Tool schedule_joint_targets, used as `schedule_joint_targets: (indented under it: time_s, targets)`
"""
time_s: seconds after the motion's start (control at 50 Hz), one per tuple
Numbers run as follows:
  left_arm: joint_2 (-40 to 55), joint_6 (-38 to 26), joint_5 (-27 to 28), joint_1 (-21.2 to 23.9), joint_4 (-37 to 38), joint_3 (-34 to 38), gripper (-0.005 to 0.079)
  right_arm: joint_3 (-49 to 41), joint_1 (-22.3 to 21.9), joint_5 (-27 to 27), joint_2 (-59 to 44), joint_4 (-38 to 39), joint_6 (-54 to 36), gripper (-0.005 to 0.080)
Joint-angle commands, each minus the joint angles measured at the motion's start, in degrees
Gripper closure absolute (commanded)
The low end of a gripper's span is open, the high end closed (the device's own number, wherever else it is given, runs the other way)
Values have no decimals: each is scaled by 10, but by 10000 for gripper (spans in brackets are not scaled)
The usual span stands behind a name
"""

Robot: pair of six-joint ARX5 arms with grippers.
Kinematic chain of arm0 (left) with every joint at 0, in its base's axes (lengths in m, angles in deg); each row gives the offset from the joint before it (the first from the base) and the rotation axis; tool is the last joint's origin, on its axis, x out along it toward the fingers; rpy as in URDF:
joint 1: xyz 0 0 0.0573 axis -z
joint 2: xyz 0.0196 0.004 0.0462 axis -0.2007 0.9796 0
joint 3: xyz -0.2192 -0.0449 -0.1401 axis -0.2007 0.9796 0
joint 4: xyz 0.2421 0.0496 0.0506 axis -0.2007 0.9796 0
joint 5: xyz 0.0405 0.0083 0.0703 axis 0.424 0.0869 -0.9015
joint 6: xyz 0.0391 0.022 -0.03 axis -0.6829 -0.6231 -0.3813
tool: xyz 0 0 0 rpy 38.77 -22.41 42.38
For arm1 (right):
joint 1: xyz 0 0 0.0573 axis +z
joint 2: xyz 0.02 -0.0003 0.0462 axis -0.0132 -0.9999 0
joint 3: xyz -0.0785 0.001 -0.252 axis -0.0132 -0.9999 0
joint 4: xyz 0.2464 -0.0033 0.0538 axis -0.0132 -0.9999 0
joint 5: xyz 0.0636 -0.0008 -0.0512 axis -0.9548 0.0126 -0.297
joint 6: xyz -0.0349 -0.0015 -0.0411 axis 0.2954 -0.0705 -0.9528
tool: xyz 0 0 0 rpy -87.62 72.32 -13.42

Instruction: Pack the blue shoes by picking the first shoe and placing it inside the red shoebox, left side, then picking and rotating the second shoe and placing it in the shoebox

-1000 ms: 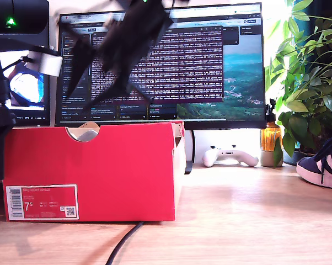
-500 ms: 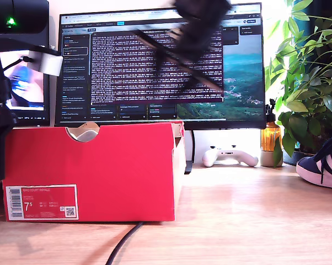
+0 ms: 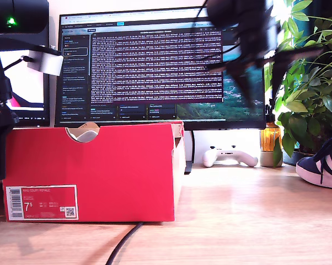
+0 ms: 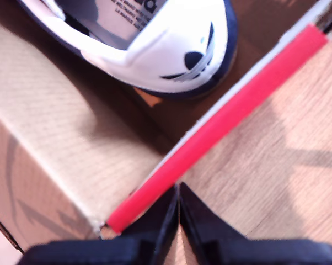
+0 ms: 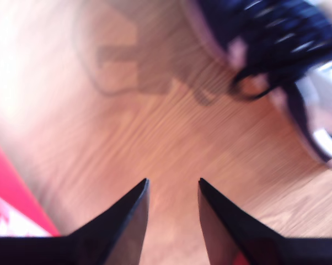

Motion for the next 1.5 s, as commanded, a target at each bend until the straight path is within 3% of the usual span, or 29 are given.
schedule_joint_targets:
  time_s: [0.0,0.14,0.2,0.7,1.1,1.48]
  targets:
    - [5,4,1,3,-5,0,759,-10,-3,3,13,0,10,405]
    - [5,4,1,2,-5,0,759,-25,-28,-4,33,-1,4,153]
    - [5,4,1,2,-5,0,759,-38,-39,-4,50,-1,10,113]
    - [5,4,1,2,-5,0,759,-268,-134,6,223,-1,148,110]
    - [5,4,1,2,-4,0,759,-363,-159,15,225,3,218,111]
    - [5,4,3,2,-4,0,759,-425,-181,16,224,111,224,112]
